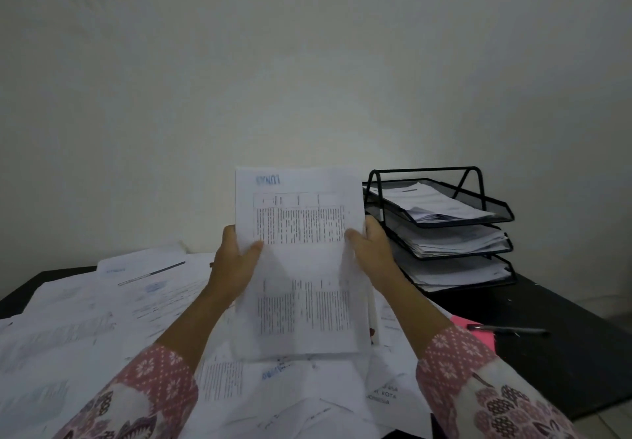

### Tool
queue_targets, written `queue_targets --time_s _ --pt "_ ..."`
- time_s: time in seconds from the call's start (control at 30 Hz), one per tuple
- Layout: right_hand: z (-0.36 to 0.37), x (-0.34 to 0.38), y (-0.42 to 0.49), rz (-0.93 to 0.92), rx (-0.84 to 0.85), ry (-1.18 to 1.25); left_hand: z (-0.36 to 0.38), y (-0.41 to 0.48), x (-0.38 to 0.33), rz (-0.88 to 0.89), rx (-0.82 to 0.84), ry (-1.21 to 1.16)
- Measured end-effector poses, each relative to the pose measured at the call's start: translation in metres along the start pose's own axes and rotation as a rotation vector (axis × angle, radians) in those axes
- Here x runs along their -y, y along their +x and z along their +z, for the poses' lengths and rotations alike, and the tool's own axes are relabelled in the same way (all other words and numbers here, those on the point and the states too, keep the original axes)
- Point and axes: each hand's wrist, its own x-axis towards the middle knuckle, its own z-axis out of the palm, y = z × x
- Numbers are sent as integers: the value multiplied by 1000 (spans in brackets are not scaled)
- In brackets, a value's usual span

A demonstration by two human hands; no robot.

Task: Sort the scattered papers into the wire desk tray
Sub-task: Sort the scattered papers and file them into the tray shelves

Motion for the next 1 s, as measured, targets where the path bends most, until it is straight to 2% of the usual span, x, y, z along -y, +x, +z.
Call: queue_targets --time_s 0.17,0.3,0.4,0.47,0.53,0.57,0.6,0.63,0.7,0.73,0.83,0.87,0.9,0.93,1.0 --pt "-37 1 9 42 -47 -62 25 2 -7 -28 221 153" --pt "-63 -29 9 222 -92 -86 54 -6 -11 -52 365 191" --pt "-86 -58 4 336 -88 -49 76 -17 -9 -117 427 182" --pt "-101 -69 3 373 -149 -52 90 -25 -8 -161 478 139" --pt "-115 -70 1 405 -183 -138 101 -29 -6 -193 515 97" --pt "-118 -62 -2 456 -148 -309 105 -31 -6 -203 537 85" --pt "-123 -61 -8 406 -90 -684 109 -33 -5 -212 567 79" --pt "-132 -57 -10 388 -66 -899 113 -34 -5 -219 602 80" --pt "-151 -60 -5 404 -48 -994 119 -37 -3 -250 692 71" --pt "-161 -61 -4 432 -98 -1004 122 -38 -2 -277 747 47" --pt "-183 -69 3 403 -169 -866 126 -43 -6 -361 943 -32" --pt "-187 -71 3 428 -260 -633 129 -45 -9 -353 992 -19" --pt "-193 -74 12 503 -415 -205 132 -46 -11 -334 1011 -2" --pt "-197 -77 19 576 -498 135 137 -45 -13 -309 999 13" --pt "-205 -84 19 558 -457 246 148 -42 -15 -282 930 17"
